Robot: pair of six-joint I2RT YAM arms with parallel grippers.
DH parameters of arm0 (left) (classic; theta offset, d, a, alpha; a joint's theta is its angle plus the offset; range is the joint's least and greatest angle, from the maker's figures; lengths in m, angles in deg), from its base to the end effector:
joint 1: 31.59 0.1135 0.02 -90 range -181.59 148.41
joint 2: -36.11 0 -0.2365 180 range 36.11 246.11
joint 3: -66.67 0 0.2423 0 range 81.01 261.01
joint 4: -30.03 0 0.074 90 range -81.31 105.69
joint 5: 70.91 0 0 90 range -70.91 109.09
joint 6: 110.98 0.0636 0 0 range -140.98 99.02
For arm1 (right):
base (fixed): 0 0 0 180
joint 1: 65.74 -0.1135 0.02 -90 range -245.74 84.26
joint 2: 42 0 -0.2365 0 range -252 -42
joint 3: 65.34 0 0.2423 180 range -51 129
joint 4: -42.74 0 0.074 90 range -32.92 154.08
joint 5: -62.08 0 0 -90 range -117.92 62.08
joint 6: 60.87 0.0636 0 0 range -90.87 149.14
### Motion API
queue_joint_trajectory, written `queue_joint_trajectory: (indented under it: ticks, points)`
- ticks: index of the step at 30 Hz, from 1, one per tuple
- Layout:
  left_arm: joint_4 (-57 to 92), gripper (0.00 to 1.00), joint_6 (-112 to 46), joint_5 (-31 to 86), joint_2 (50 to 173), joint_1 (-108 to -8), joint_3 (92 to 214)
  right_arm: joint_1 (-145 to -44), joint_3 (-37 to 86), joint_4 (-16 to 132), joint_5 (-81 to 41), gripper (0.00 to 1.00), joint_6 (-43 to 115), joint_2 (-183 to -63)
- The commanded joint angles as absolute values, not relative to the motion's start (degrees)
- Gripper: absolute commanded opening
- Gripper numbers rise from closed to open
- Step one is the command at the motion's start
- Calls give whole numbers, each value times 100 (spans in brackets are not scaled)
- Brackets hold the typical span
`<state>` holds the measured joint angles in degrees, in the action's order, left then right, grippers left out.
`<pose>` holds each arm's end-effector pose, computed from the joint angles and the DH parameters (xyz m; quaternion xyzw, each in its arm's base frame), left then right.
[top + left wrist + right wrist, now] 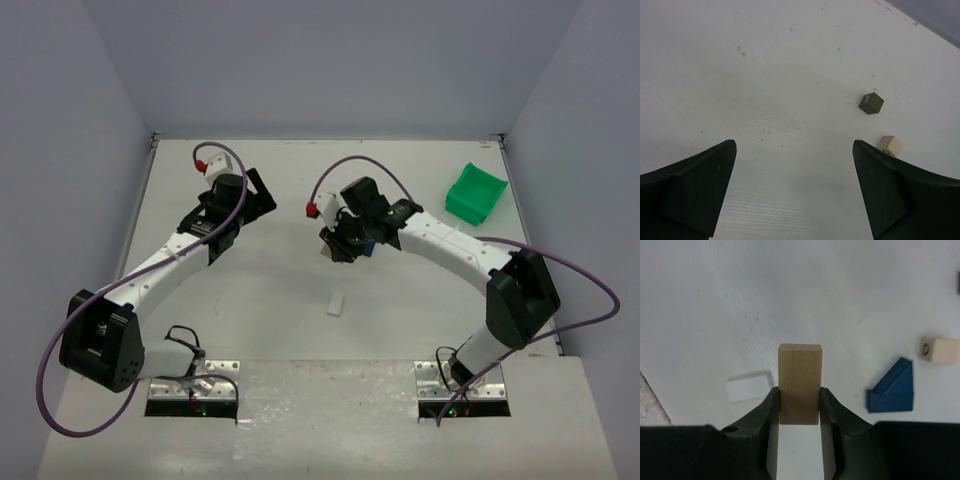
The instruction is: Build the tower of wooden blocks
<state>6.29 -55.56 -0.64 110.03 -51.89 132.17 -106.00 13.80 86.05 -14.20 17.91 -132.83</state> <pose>0.2959 -0.0865 0.2340 -0.1894 0.8454 -0.0865 0.4919 0.2486 0.2303 0.1897 -0.4436 0.8373 0.1851 0.2605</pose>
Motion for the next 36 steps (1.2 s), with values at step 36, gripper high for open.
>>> queue_joint_trajectory:
  ticks: [36]
  points:
    - [1129, 100, -5367, 468, 10730, -5172, 12928, -11663, -371, 7089, -1749, 12, 2096, -13221]
